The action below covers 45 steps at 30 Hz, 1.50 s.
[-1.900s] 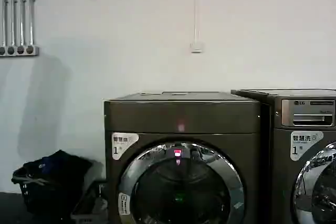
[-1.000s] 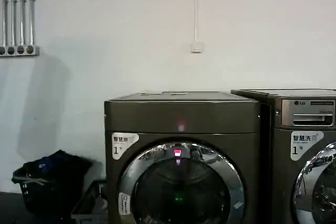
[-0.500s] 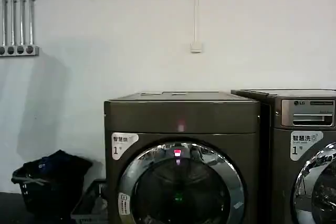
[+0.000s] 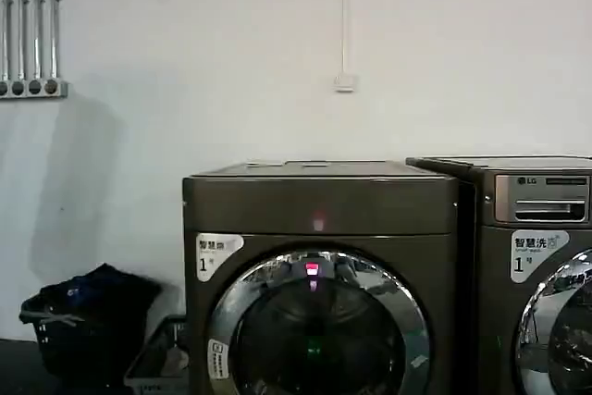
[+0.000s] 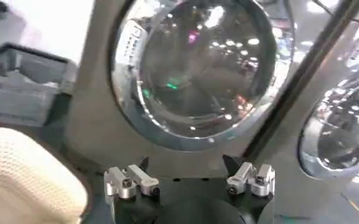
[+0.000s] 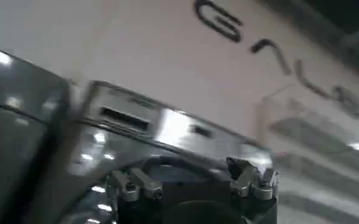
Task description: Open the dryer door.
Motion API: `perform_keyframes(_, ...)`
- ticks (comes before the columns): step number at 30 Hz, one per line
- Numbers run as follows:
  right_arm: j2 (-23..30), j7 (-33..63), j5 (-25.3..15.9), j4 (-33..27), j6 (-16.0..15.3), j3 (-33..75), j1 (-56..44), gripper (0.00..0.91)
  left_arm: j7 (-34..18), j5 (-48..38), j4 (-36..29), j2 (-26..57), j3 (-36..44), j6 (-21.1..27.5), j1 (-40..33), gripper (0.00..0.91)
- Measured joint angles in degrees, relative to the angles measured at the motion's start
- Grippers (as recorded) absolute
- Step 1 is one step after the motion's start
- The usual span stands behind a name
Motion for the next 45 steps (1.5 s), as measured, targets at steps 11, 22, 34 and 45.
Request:
perform_keyframes(11, -7.41, -3.93, 4.47, -2.68, 2.96, -18.5, 8.39, 0.907, 0.27, 0.74, -0.04, -2.75, -4.09, 0.0, 2.8, 0.907)
perform_keyframes(22, -13.2, -11.63, 10.79, -6.85, 4.95, -34.68, 17.26, 0.907, 1.07, 3.1, -0.2, -4.61, -5.25, -2.17, 4.47, 0.907)
perform_keyframes(34, -12.86, -14.08, 16.39, -15.05, 5.33, -56.17, 35.58, 0.907, 1.05, 3.08, -0.2, -5.4, -8.32, -3.83, 6.05, 0.907)
perform_keyframes(45, -5.93, -17.38, 18.83, -29.09, 7.79, -74.58, 52.61, 0.907, 1.1, 3.04, -0.2, -6.18, -9.56, -5.54, 6.06, 0.907)
